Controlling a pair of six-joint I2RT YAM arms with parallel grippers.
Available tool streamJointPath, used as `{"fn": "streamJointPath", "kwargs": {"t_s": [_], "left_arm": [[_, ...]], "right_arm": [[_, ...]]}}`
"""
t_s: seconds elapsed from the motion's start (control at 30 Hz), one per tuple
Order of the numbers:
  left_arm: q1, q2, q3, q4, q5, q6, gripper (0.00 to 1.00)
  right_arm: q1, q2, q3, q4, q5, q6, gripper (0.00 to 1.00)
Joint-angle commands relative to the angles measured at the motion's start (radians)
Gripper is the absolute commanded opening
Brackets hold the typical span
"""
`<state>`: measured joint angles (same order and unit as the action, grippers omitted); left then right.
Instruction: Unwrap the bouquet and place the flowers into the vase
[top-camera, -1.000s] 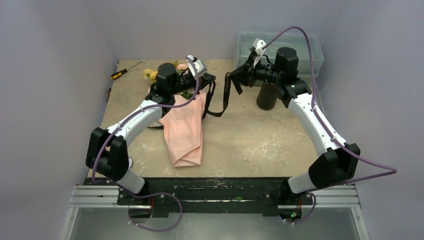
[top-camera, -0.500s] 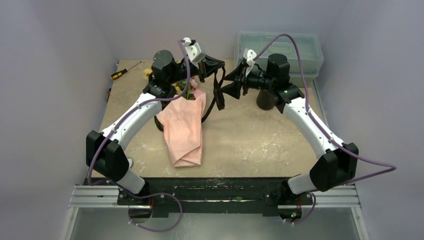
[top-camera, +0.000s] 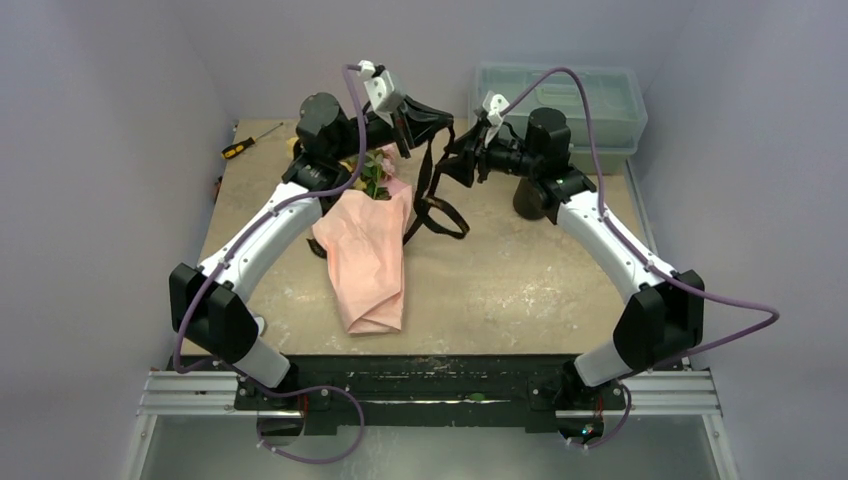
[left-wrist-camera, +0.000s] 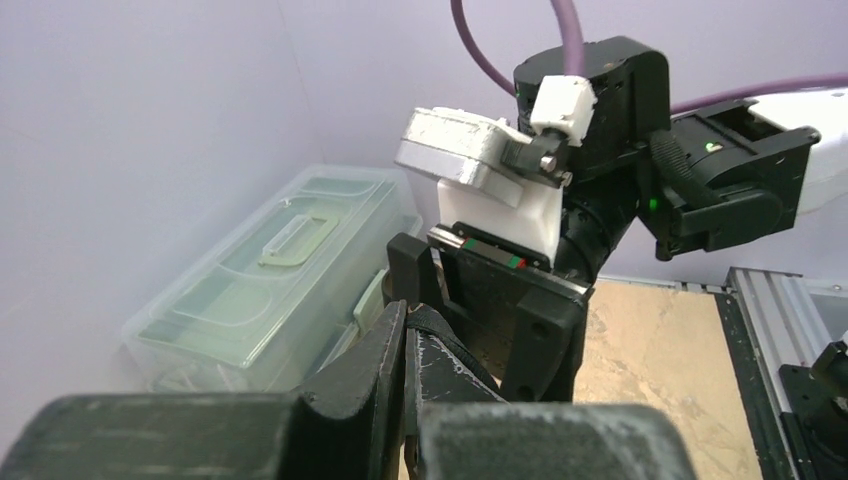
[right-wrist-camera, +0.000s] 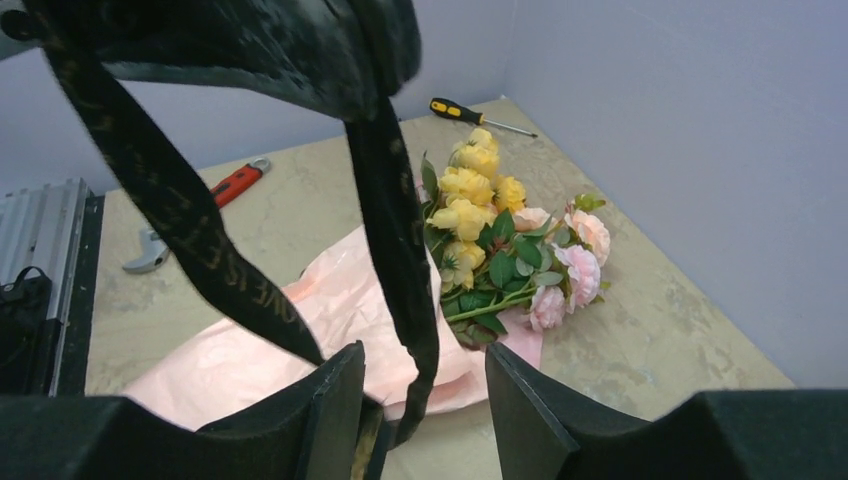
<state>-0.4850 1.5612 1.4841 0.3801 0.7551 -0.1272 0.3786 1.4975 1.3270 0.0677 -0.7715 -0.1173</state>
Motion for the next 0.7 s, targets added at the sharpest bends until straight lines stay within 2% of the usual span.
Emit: {"fn": "streamJointPath", "kwargs": {"t_s": [0.0, 0.2, 0.3, 0.57, 0.67], "left_arm": [[-0.004, -0.017, 0.052, 0.052, 0.01, -0.051, 0.0], [-0.004, -0.024, 0.063, 0.045, 0.002, -0.043, 0.0], [-0.004, -0.037, 0.056, -0.002, -0.011, 0.001, 0.03], [0.004, -0.115, -0.07, -0.117, -0.133, 0.122, 0.68], [0.031, -0.124, -0.082, -0.098, -0.179, 0.075, 0.8]], "right_arm": [[0.0, 0.015, 0.009, 0.076, 0.028, 0.053, 0.51], [-0.001, 0.027, 0.018, 0.095, 0.004, 0.072, 0.03], [-0.003, 0.019, 0.048, 0.091, 0.019, 0.073, 0.0], [-0.018, 0.005, 0.201, 0.107, 0.03, 0.2, 0.0], [-0.043, 0.007, 0.267, 0.106, 0.034, 0.248, 0.0]]}}
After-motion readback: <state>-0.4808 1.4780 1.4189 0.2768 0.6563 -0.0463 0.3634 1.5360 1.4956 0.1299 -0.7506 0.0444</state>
